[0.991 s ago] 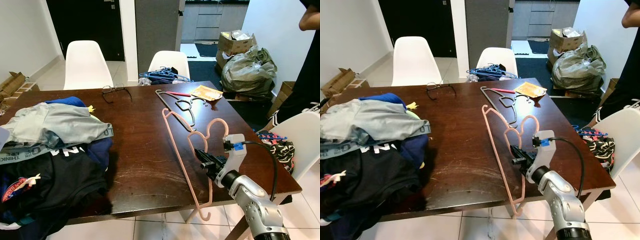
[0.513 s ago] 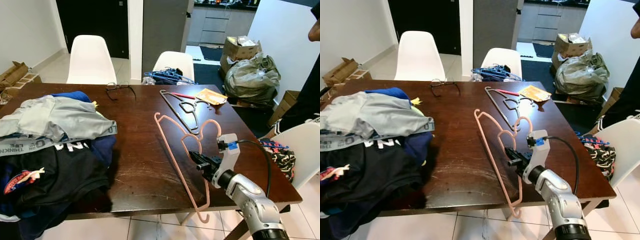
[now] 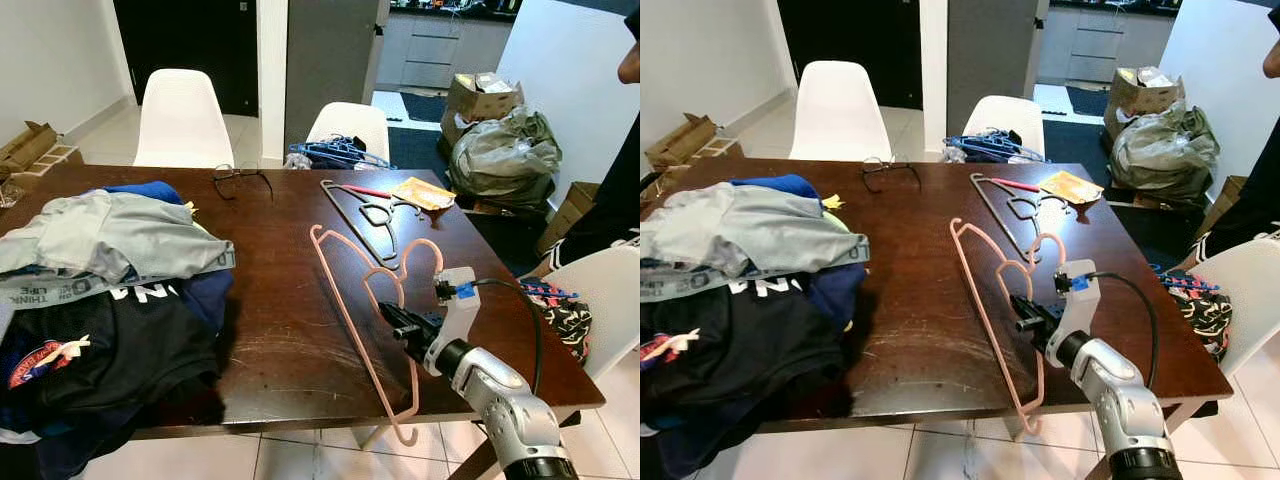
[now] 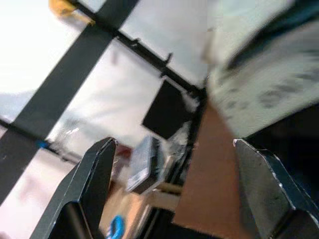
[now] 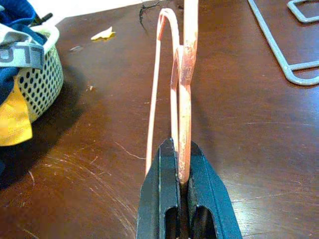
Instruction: Hang hanger
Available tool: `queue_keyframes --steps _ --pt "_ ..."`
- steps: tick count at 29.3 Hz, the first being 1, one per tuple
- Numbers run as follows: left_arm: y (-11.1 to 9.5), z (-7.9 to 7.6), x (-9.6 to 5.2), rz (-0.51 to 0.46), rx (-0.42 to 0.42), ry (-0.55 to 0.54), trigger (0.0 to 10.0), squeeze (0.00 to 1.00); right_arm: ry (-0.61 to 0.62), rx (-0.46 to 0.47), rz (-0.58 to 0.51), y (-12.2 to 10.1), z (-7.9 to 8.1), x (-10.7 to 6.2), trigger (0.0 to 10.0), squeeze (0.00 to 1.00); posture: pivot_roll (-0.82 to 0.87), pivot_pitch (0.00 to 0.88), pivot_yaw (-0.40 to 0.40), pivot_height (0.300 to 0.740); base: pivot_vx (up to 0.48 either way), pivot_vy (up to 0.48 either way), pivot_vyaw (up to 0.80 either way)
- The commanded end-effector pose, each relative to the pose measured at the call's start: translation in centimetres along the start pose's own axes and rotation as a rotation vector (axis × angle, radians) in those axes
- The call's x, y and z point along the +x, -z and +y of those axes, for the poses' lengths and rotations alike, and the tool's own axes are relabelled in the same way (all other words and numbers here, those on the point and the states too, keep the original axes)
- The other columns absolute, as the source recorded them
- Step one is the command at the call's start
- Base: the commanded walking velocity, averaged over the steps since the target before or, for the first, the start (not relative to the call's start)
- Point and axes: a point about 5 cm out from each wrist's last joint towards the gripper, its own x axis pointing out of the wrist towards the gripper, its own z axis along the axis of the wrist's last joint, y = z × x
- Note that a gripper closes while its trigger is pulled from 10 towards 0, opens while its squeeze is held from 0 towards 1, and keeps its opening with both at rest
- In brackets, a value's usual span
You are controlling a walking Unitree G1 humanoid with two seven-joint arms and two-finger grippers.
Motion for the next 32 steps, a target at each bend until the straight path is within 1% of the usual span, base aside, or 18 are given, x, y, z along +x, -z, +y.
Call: queue_keyframes --steps 1,2,3,7,12,14,17,18,19,20,29,32 --pt "-0.1 -0.7 0.2 -0.014 0.006 0.046 10.0 0.00 0.019 0.011 0.024 0.6 -0.1 -0.1 10.0 0.00 0.14 0.000 -0.055 0.731 0.000 0.000 0.00" --pt "-0.1 -1.0 0.1 -0.018 0.001 0.063 10.0 0.00 0.022 0.010 0.023 0.6 -0.2 -0.1 10.0 0.00 0.14 0.000 -0.054 0.731 0.000 0.000 0.00" --pt "-0.1 -1.0 0.1 -0.018 0.001 0.063 10.0 0.00 0.022 0.010 0.023 0.6 -0.2 -0.1 10.0 0.00 0.14 0.000 -0.054 0.731 0.000 0.000 0.00" --pt "-0.4 -2.1 0.3 -0.040 -0.029 0.130 10.0 0.00 0.026 0.009 0.022 0.6 -0.2 -0.2 10.0 0.00 0.14 0.000 -0.054 0.731 0.000 0.000 0.00" --pt "-0.7 -2.1 0.2 -0.055 -0.027 0.127 10.0 0.00 0.026 0.011 0.020 0.6 -0.1 -0.2 10.0 0.00 0.15 0.000 -0.052 0.731 0.000 0.000 0.00" --pt "-0.8 -1.6 0.4 -0.065 -0.022 0.095 10.0 0.00 0.027 0.012 0.020 0.6 -0.1 -0.2 10.0 0.00 0.15 0.000 -0.052 0.731 0.000 0.000 0.00" --pt "-0.9 -1.4 0.5 -0.069 -0.021 0.084 10.0 0.00 0.027 0.013 0.020 0.6 -0.2 -0.2 10.0 0.00 0.15 0.000 -0.052 0.731 0.000 0.000 0.00" --pt "-0.9 -1.0 0.7 -0.074 -0.017 0.066 4.5 0.00 0.028 0.013 0.020 0.6 -0.2 -0.2 10.0 0.00 0.14 0.000 -0.050 0.731 0.000 0.000 0.00" --pt "-0.9 -1.0 0.7 -0.074 -0.017 0.066 4.5 0.00 0.028 0.013 0.020 0.6 -0.2 -0.2 10.0 0.00 0.14 0.000 -0.050 0.731 0.000 0.000 0.00" --pt "-0.9 -0.8 0.8 -0.078 -0.009 0.058 0.0 0.00 0.030 0.014 0.019 0.6 -0.2 -0.2 10.0 0.00 0.14 0.000 -0.050 0.731 0.000 0.000 0.00" --pt "-0.4 -0.2 1.3 -0.075 0.016 0.044 0.0 0.00 0.034 0.013 0.020 0.7 -0.2 -0.3 10.0 0.00 0.14 0.000 -0.047 0.731 0.000 0.000 0.00" --pt "0.3 0.0 1.5 -0.066 0.043 0.036 0.0 0.00 0.036 0.014 0.021 0.7 -0.3 -0.3 10.0 0.00 0.14 0.000 -0.049 0.731 0.000 0.000 0.00"
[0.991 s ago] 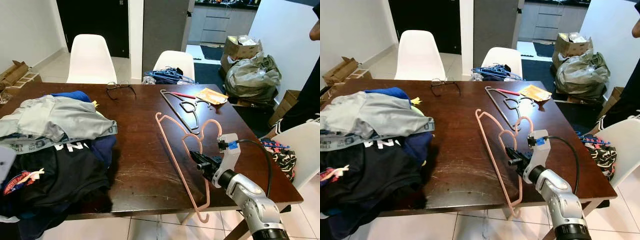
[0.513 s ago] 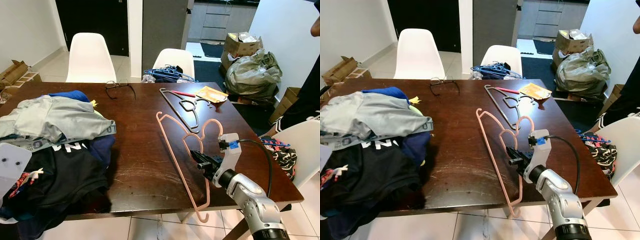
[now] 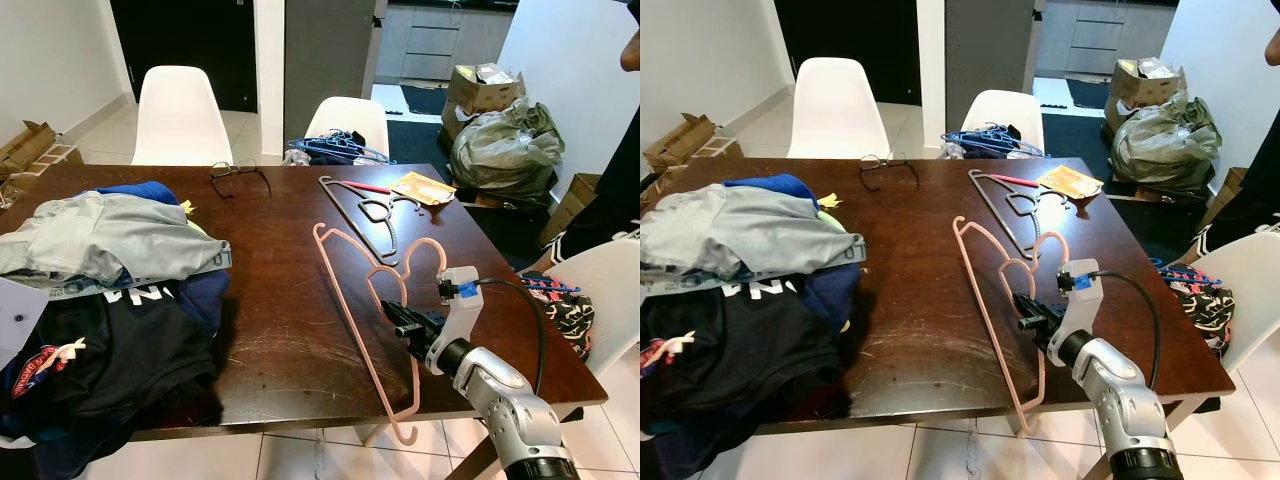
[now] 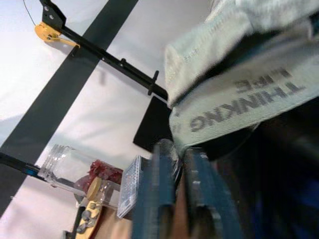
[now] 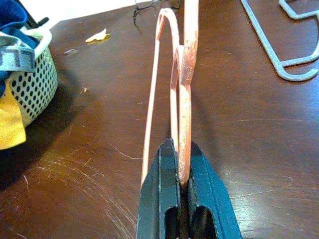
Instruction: Hang hanger
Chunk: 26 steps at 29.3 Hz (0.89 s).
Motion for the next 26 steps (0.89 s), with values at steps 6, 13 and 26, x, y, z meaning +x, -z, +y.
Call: queue_keyframes --steps 6,13,26 --pt "2.0 1.2 1.1 0.023 0.077 -0.040 0.0 0.00 0.021 0.012 0.027 0.8 -0.3 -0.2 10.0 0.00 0.14 0.000 -0.055 0.731 0.000 0.000 0.00" --pt "0.5 3.6 3.1 -0.060 0.055 -0.125 0.0 0.00 0.028 0.008 0.027 0.8 -0.5 -0.2 10.0 0.00 0.12 0.000 -0.049 0.731 0.000 0.000 0.00" --pt "-15.3 7.9 4.3 -0.727 -0.470 -0.063 0.0 0.00 0.039 0.018 0.019 0.8 -0.6 0.0 10.0 0.00 0.11 0.000 -0.049 0.731 0.000 0.000 0.00"
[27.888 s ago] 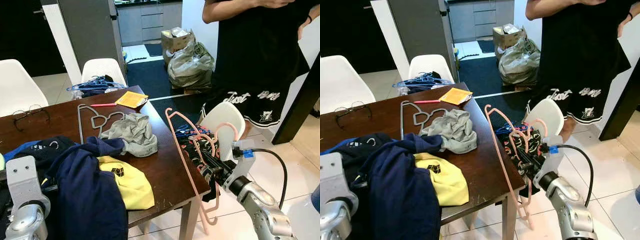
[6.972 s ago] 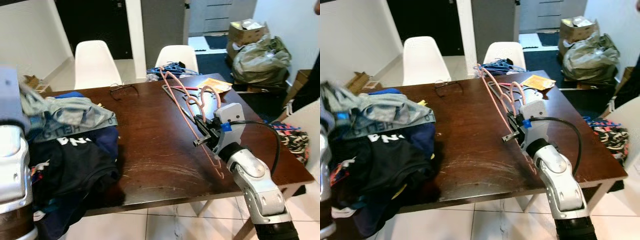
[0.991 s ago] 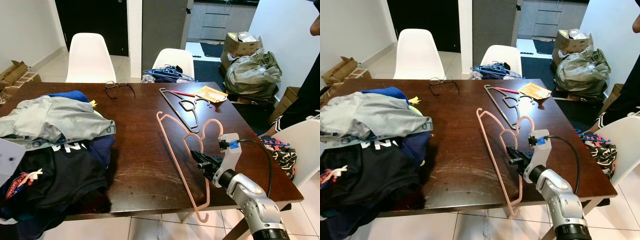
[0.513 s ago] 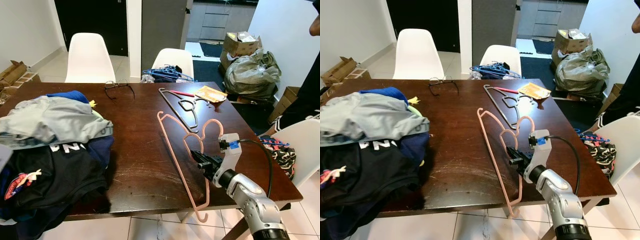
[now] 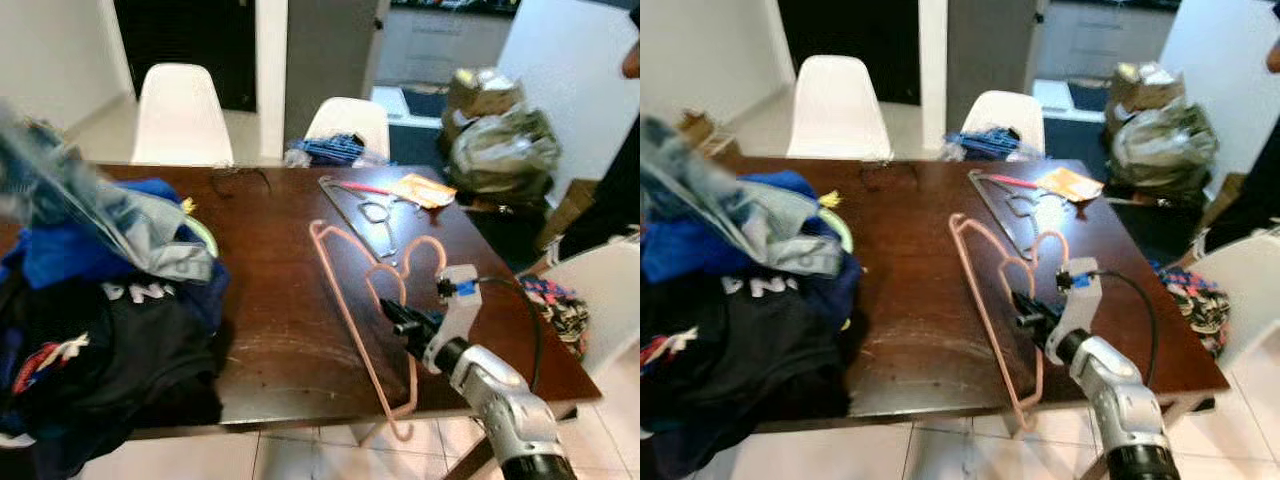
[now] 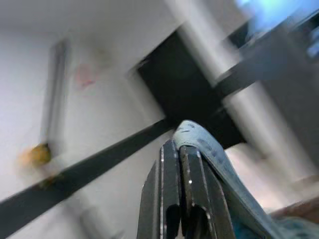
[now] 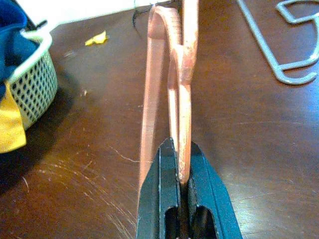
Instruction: Hang hanger
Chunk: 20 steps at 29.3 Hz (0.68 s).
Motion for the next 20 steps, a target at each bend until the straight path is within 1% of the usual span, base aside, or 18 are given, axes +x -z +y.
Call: queue_keyframes --steps 1,2,3,4,5,7,9,10,11,12,13,15,16,18,19,20 --pt "-1.2 -0.8 1.5 -0.064 -0.116 0.077 0.0 0.00 0.031 0.013 0.023 0.8 -0.4 -0.2 10.0 0.00 0.10 0.000 -0.039 0.731 0.000 0.000 0.00" --pt "-2.5 -0.9 2.8 -0.134 -0.209 0.116 0.0 0.00 0.033 0.021 0.013 0.7 -0.4 -0.1 10.0 0.00 0.10 0.000 -0.033 0.731 0.000 0.000 0.00" --pt "-2.5 -0.9 2.8 -0.134 -0.209 0.116 0.0 0.00 0.033 0.021 0.013 0.7 -0.4 -0.1 10.0 0.00 0.10 0.000 -0.033 0.731 0.000 0.000 0.00" --pt "-3.5 -0.9 3.8 -0.185 -0.272 0.145 0.0 0.00 0.037 0.029 0.002 0.6 -0.4 0.0 10.0 0.00 0.10 0.000 -0.029 0.731 0.000 0.000 0.00" --pt "-3.5 -0.9 3.8 -0.185 -0.272 0.145 0.0 0.00 0.037 0.029 0.002 0.6 -0.4 0.0 10.0 0.00 0.10 0.000 -0.029 0.731 0.000 0.000 0.00" --pt "-5.3 -0.9 5.5 -0.261 -0.406 0.167 0.0 0.00 0.050 0.057 -0.036 0.3 -0.5 0.1 10.0 0.00 0.10 0.000 -0.020 0.731 0.000 0.000 0.00" --pt "-5.3 -0.9 5.5 -0.261 -0.406 0.167 0.0 0.00 0.050 0.057 -0.036 0.3 -0.5 0.1 10.0 0.00 0.10 0.000 -0.020 0.731 0.000 0.000 0.00" --pt "-6.1 -1.2 6.3 -0.286 -0.478 0.203 0.0 0.00 0.077 0.090 -0.073 0.0 -0.9 0.0 10.0 0.00 0.09 0.000 -0.013 0.731 0.000 0.000 0.00" --pt "-6.8 -2.0 6.8 -0.308 -0.542 0.248 0.0 0.00 0.109 0.117 -0.100 -0.3 -1.4 0.0 10.0 0.00 0.09 0.000 -0.008 0.731 0.000 0.000 0.00" --pt "-6.8 -2.0 6.8 -0.308 -0.542 0.248 0.0 0.00 0.109 0.117 -0.100 -0.3 -1.4 0.0 10.0 0.00 0.09 0.000 -0.008 0.731 0.000 0.000 0.00" --pt "-7.3 -3.2 7.0 -0.316 -0.612 0.310 0.0 0.00 0.136 0.172 -0.140 -0.6 -1.8 -0.1 10.0 0.00 0.09 0.000 0.000 0.731 0.000 0.000 -0.80" --pt "-7.3 -5.6 6.6 -0.298 -0.701 0.383 0.0 0.00 0.171 0.285 -0.235 -1.3 -2.6 -0.6 10.0 0.00 0.07 0.000 0.014 0.731 0.000 0.000 -0.80" --pt "-7.3 -5.6 6.6 -0.298 -0.701 0.383 0.0 0.00 0.171 0.285 -0.235 -1.3 -2.6 -0.6 10.0 0.00 0.07 0.000 0.014 0.731 0.000 0.000 -0.80" --pt "-6.2 -7.5 6.1 -0.234 -0.753 0.397 0.0 0.00 0.160 0.439 -0.354 -2.1 -3.4 -1.5 10.0 0.00 0.04 0.000 0.031 0.731 0.000 0.000 -0.80" --pt "-6.2 -7.5 6.1 -0.234 -0.753 0.397 0.0 0.00 0.160 0.439 -0.354 -2.1 -3.4 -1.5 10.0 0.00 0.04 0.000 0.031 0.731 0.000 0.000 -0.80" --pt "-5.6 -8.2 6.0 -0.200 -0.771 0.401 0.0 0.00 0.156 0.502 -0.409 -2.5 -3.8 -2.0 10.0 0.00 0.04 0.000 0.031 0.731 0.000 0.000 -0.80"
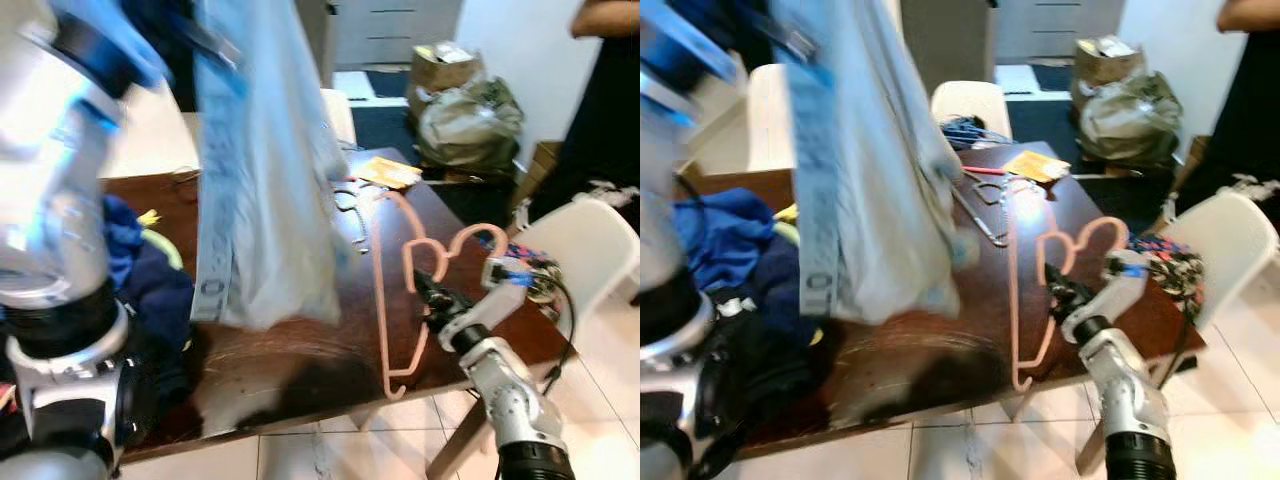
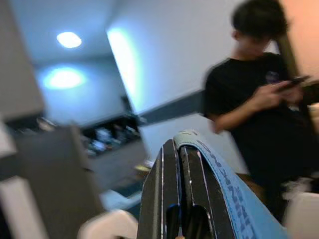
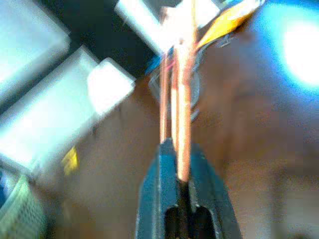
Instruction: Hang hanger
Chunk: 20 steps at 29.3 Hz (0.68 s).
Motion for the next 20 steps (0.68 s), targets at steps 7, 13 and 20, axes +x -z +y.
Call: queue_keyframes --steps 7,13,20 --pt "4.6 -0.9 -1.0 0.131 -0.105 -0.064 0.0 0.00 0.037 0.096 -0.217 -4.9 -2.3 -1.4 10.0 0.00 0.02 0.000 0.046 0.731 0.000 0.000 -0.80" --pt "6.5 -2.9 -1.4 0.171 -0.184 -0.058 0.0 0.00 0.037 -0.091 -0.172 -6.4 -1.7 -1.4 10.0 0.00 -0.02 0.000 0.046 0.731 0.000 0.000 -0.80" --pt "7.4 -3.7 -1.7 0.181 -0.165 -0.071 10.0 0.00 -0.019 -0.138 -0.054 -3.2 -0.1 -0.9 10.0 0.00 -0.05 0.000 0.050 0.731 0.000 0.000 -0.80"
